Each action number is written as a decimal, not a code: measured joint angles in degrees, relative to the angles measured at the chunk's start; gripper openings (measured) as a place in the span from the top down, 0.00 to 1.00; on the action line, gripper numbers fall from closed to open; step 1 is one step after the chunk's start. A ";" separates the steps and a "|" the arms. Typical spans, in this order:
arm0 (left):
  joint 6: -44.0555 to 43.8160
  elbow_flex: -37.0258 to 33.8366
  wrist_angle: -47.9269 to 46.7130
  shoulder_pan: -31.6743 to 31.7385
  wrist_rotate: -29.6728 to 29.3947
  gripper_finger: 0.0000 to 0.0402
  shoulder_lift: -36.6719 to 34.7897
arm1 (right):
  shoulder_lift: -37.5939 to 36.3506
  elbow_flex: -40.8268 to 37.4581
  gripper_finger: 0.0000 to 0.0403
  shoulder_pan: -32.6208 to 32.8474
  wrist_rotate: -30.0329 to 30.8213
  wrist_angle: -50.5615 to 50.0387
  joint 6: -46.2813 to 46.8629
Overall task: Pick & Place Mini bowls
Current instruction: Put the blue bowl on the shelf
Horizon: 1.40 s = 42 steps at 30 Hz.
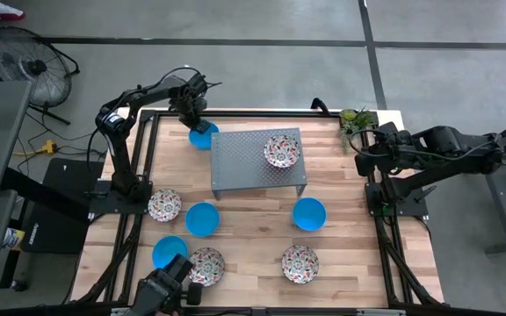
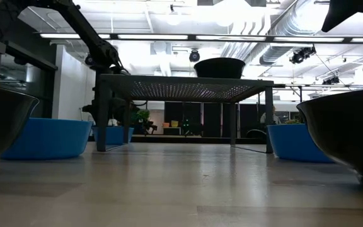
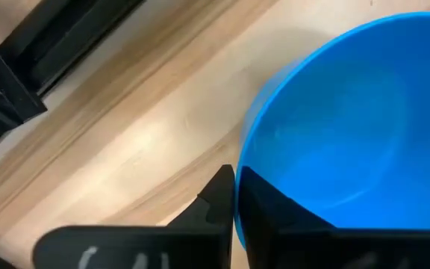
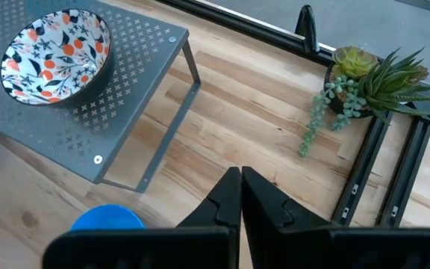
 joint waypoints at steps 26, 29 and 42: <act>14.98 -0.04 -11.36 5.12 0.05 1.00 -9.12 | -0.02 -0.01 1.00 0.00 0.00 0.42 -0.68; 15.00 -0.04 -12.04 5.03 3.32 1.00 -10.90 | -0.02 -0.01 1.00 0.01 -0.02 0.42 -1.28; 11.04 0.00 -15.77 1.75 7.21 1.00 -19.67 | -0.02 -0.01 1.00 0.01 0.00 0.44 -2.09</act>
